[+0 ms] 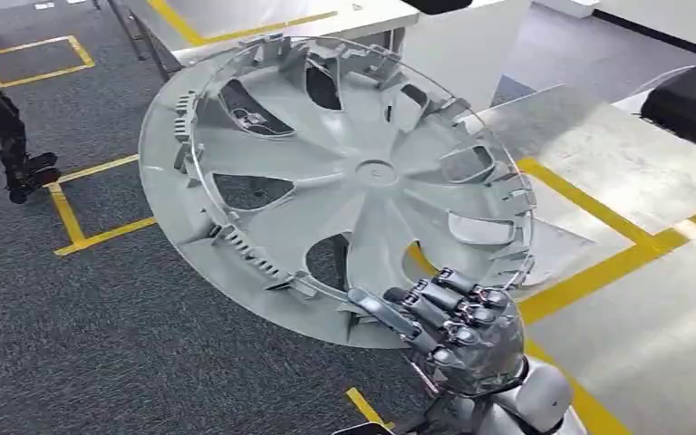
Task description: Take the parts from the cabinet and place them on the table.
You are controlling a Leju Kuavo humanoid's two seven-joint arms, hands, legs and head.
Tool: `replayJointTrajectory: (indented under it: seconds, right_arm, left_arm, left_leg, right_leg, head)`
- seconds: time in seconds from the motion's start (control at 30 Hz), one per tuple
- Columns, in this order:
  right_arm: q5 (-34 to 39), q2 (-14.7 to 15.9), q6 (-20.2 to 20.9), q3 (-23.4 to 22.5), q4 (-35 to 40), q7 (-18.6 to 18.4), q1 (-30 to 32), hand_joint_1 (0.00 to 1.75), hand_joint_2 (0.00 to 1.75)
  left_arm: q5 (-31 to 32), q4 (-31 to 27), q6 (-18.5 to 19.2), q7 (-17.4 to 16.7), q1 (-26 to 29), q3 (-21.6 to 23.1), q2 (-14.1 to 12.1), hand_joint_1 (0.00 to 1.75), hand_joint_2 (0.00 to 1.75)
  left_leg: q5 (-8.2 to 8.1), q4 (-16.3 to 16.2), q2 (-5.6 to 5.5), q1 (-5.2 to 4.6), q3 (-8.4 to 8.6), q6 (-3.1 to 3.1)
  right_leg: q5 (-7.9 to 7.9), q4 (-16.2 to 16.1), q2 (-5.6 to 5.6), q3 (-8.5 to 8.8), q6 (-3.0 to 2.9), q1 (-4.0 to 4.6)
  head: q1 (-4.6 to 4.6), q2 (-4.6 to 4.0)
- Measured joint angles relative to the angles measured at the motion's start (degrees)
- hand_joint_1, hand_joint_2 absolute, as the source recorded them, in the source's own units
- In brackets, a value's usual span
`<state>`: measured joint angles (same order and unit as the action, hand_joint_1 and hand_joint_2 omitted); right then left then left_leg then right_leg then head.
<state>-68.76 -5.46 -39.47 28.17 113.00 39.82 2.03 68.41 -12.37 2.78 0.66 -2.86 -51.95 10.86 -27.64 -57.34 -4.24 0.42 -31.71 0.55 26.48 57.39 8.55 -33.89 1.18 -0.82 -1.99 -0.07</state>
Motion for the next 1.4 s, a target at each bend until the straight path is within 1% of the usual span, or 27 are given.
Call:
replayJointTrajectory:
  seconds: [0.03,0.07,0.1,0.2,0.23,0.3,0.33,0.37,0.5,0.53,0.6,0.67,0.7,0.73,0.8,0.83,0.87,0.9,1.03,1.1,1.13,1.2,1.23,1.27,1.33,1.37,1.4]
  right_arm:
    - [-0.1,0.0,0.0,0.0,0.0,0.0,0.1,1.75,1.75]
    - [-0.1,0.0,0.0,0.0,0.0,0.0,-0.1,1.75,1.75]
    - [-0.1,0.0,0.0,0.0,-0.1,0.0,-0.2,1.75,1.75]
    - [-0.1,0.0,0.0,0.0,-0.3,0.0,-0.2,1.75,1.75]
    - [-0.2,0.0,0.0,0.0,-0.4,0.0,-0.1,1.75,1.75]
    - [-0.3,0.0,0.0,0.0,-0.4,0.0,0.0,1.75,1.75]
    - [-0.5,0.0,0.0,0.0,-0.4,0.0,0.0,1.75,1.75]
    - [-0.8,0.0,0.0,0.0,-0.4,0.0,-0.1,1.75,1.75]
    - [-1.4,-0.1,0.0,-0.2,-0.4,0.0,0.0,1.75,1.75]
    - [-1.5,-0.2,0.0,-0.2,-0.4,0.0,0.1,1.75,1.75]
    - [-1.5,-0.4,0.0,-0.2,-0.4,0.0,0.0,1.75,1.75]
    - [-1.5,-0.4,0.0,-0.2,-0.6,0.0,0.0,1.75,1.75]
    - [-1.5,-0.4,0.0,-0.2,-0.7,0.0,0.1,1.75,1.75]
    - [-1.5,-0.4,0.0,-0.2,-0.7,0.0,0.1,1.75,1.75]
    - [-1.5,-0.4,0.0,-0.2,-0.8,0.0,0.1,1.75,1.75]
    - [-1.5,-0.5,0.0,-0.2,-0.8,0.0,0.1,1.75,1.75]
    - [-1.5,-0.5,0.0,-0.2,-0.8,0.0,0.1,1.75,1.75]
    - [-1.6,-0.5,0.0,-0.2,-0.8,0.0,0.0,1.75,1.75]
    - [-2.8,-0.5,0.0,-0.3,-0.8,-0.5,0.1,1.75,1.75]
    - [-3.9,-0.5,0.0,-0.3,-0.9,-1.4,0.0,1.75,1.75]
    - [-4.2,-0.5,0.0,-0.2,-0.9,-2.0,-0.1,1.75,1.75]
    - [-4.5,-0.5,0.0,-0.2,-1.0,-2.8,-0.1,1.75,1.75]
    - [-4.7,-0.5,0.0,-0.2,-1.2,-3.2,-0.1,1.75,1.75]
    - [-4.9,-0.5,0.0,-0.2,-1.2,-3.5,-0.1,1.75,1.75]
    - [-5.0,-0.4,0.0,-0.2,-1.3,-4.6,-0.1,1.75,1.75]
    - [-5.0,-0.4,0.0,-0.2,-1.3,-5.0,-0.3,1.75,1.75]
    - [-5.0,-0.4,0.0,-0.2,-1.3,-5.3,-0.7,1.75,1.75]
  left_arm:
    - [0.0,0.0,0.0,0.0,-0.1,0.0,0.1,0.0,0.0]
    - [0.0,0.0,0.1,0.1,-0.1,0.0,0.2,0.0,0.0]
    - [0.0,0.0,0.1,0.1,-0.1,-0.1,0.3,0.0,0.0]
    - [0.0,0.0,0.1,0.1,0.2,-0.2,0.2,0.0,0.0]
    - [0.0,0.0,0.1,0.1,0.2,-0.2,0.2,0.0,0.0]
    - [0.0,0.0,0.1,0.1,0.0,-0.2,0.3,0.0,0.0]
    - [-0.1,0.0,0.2,0.1,-0.1,-0.2,0.4,0.0,0.0]
    - [0.0,0.0,0.2,0.1,-0.1,-0.2,0.5,0.0,0.0]
    - [-0.1,0.0,0.2,0.1,-0.2,-0.2,0.5,0.0,0.0]
    - [-0.1,0.0,0.2,0.1,-0.3,-0.2,0.5,0.0,0.0]
    - [-0.1,0.0,0.2,0.1,-0.2,-0.2,0.5,0.0,0.0]
    - [-0.1,0.0,0.2,0.1,-0.1,-0.2,0.5,0.0,0.0]
    - [-0.1,0.0,0.2,0.1,0.0,-0.2,0.5,0.0,0.0]
    - [-0.1,0.0,0.2,0.1,0.1,-0.2,0.5,0.0,0.0]
    - [-0.1,0.0,0.2,0.1,0.1,-0.2,0.4,0.0,0.0]
    - [-0.1,0.0,0.2,0.1,0.1,-0.2,0.4,0.0,0.0]
    - [-0.1,0.0,0.2,0.1,0.1,-0.2,0.4,0.0,0.0]
    - [-0.1,0.0,0.2,0.1,0.1,-0.2,0.3,0.0,0.0]
    - [-0.1,0.0,0.2,0.1,-0.1,-0.2,0.4,0.0,0.0]
    - [-0.1,-0.1,0.2,0.2,-0.2,-0.2,0.6,0.0,0.0]
    - [-0.1,-0.1,0.2,0.2,-0.2,-0.2,0.6,0.0,0.0]
    - [-0.1,-0.1,0.2,0.2,0.1,-0.3,0.5,0.0,0.0]
    - [-0.1,-0.1,0.2,0.2,0.2,-0.3,0.5,0.0,0.0]
    - [-0.1,-0.1,0.2,0.2,0.2,-0.3,0.5,0.0,0.0]
    - [-0.1,-0.1,0.2,0.2,0.0,-0.3,0.6,0.0,0.0]
    - [-0.1,-0.1,0.2,0.2,0.0,-0.3,0.6,0.0,0.0]
    - [-0.1,-0.1,0.2,0.2,0.0,-0.3,0.6,0.0,0.0]
  left_leg:
    - [0.43,0.7,1.29,0.45,0.17,0.51]
    - [0.5,0.9,1.9,0.34,0.19,0.74]
    - [0.51,0.9,2.82,0.21,0.12,0.86]
    - [0.45,0.8,5.62,-0.05,0.08,0.93]
    - [0.41,0.8,6.52,-0.07,0.09,0.95]
    - [0.28,0.7,7.91,-0.06,0.14,0.77]
    - [0.17,0.6,8.47,-0.07,0.21,0.61]
    - [0.02,0.5,8.93,-0.33,0.26,0.33]
    - [-0.03,0.3,11.05,-0.58,0.4,-0.76]
    - [-0.56,0.0,10.68,-0.42,0.32,-1.27]
    - [-4.13,-4.8,5.76,-0.1,-1.44,-1.69]
    - [-8.69,-14.6,4.73,-0.06,-5.68,-1.83]
    - [-9.43,-17.8,4.68,-0.06,-7.11,-1.79]
    - [-8.72,-17.9,4.65,-0.06,-7.18,-1.67]
    - [-4.18,-11.4,4.2,-0.06,-4.22,-1.23]
    - [-1.31,-5.6,3.07,-0.05,-1.51,-0.94]
    - [-0.27,-1.6,0.47,0.06,0.22,-0.64]
    - [-0.83,-0.2,-0.76,0.4,0.78,-0.53]
    - [-0.32,0.2,1.69,0.33,0.52,0.31]
    - [0.0,0.5,3.19,0.26,0.45,0.98]
    - [-0.02,0.5,3.92,0.17,0.35,1.01]
    - [-0.08,0.5,5.8,0.11,0.23,1.08]
    - [-0.08,0.5,6.64,0.11,0.23,1.07]
    - [-0.12,0.5,7.36,0.12,0.24,1.05]
    - [-0.28,0.5,8.6,0.14,0.45,0.81]
    - [-0.44,0.4,9.15,0.06,0.67,0.54]
    - [-0.71,0.2,9.63,-0.47,0.63,0.08]
  right_leg:
    - [0.62,0.7,-1.6,-0.83,0.09,0.1]
    - [2.04,2.5,-4.83,-1.78,0.27,0.48]
    - [4.39,6.7,-6.8,-3.77,0.47,0.46]
    - [8.33,17.7,-8.12,-8.84,0.93,0.22]
    - [7.3,17.1,-8.3,-8.44,1.03,0.17]
    - [2.87,8.7,-9.22,-3.74,0.97,0.17]
    - [0.95,3.3,-10.66,-0.65,0.87,0.21]
    - [1.73,-0.1,-13.39,1.01,0.8,0.67]
    - [1.12,0.0,-10.74,0.87,-0.66,0.97]
    - [0.71,-0.4,-10.14,1.1,-1.2,0.47]
    - [0.5,-0.4,-9.16,0.95,-1.66,0.38]
    - [0.4,-0.3,-7.73,0.81,-1.92,0.5]
    - [0.36,-0.3,-6.91,0.78,-1.95,0.59]
    - [0.33,-0.3,-6.14,0.81,-1.93,0.63]
    - [0.24,-0.2,-4.46,0.82,-1.84,0.65]
    - [0.19,0.0,-3.61,0.84,-1.74,0.64]
    - [0.16,0.0,-3.1,0.72,-1.62,0.55]
    - [0.19,0.5,-2.39,0.28,-1.29,0.93]
    - [-0.54,0.2,-0.06,-1.06,0.26,0.45]
    - [2.38,4.1,-5.78,-3.0,0.53,0.66]
    - [4.62,8.3,-7.21,-4.92,0.78,0.62]
    - [8.02,16.8,-8.04,-8.71,1.2,0.44]
    - [7.91,17.9,-8.17,-9.11,1.38,0.27]
    - [6.59,16.3,-8.35,-8.09,1.5,0.15]
    - [2.11,7.0,-9.57,-2.74,1.47,0.08]
    - [0.6,1.8,-11.93,0.28,1.31,0.15]
    - [1.66,-0.2,-13.97,1.51,1.12,0.96]
  head:
    - [0.04,0.0]
    - [-0.33,0.0]
    - [-0.63,0.0]
    - [-0.55,0.0]
    - [-0.55,0.0]
    - [-0.59,0.0]
    - [-0.59,0.0]
    - [-0.55,0.0]
    - [-0.52,0.0]
    - [-0.48,0.0]
    - [-0.09,0.0]
    - [-0.09,0.0]
    - [-0.06,0.0]
    - [-0.09,0.0]
    - [-0.09,0.0]
    - [-0.04,0.0]
    - [-0.08,0.0]
    - [-0.17,0.0]
    - [-0.11,0.0]
    - [-0.85,0.0]
    - [-0.81,0.0]
    - [-0.83,0.0]
    - [-0.81,0.0]
    - [-0.76,0.0]
    - [-0.81,0.0]
    - [-0.87,0.0]
    - [-0.9,0.0]
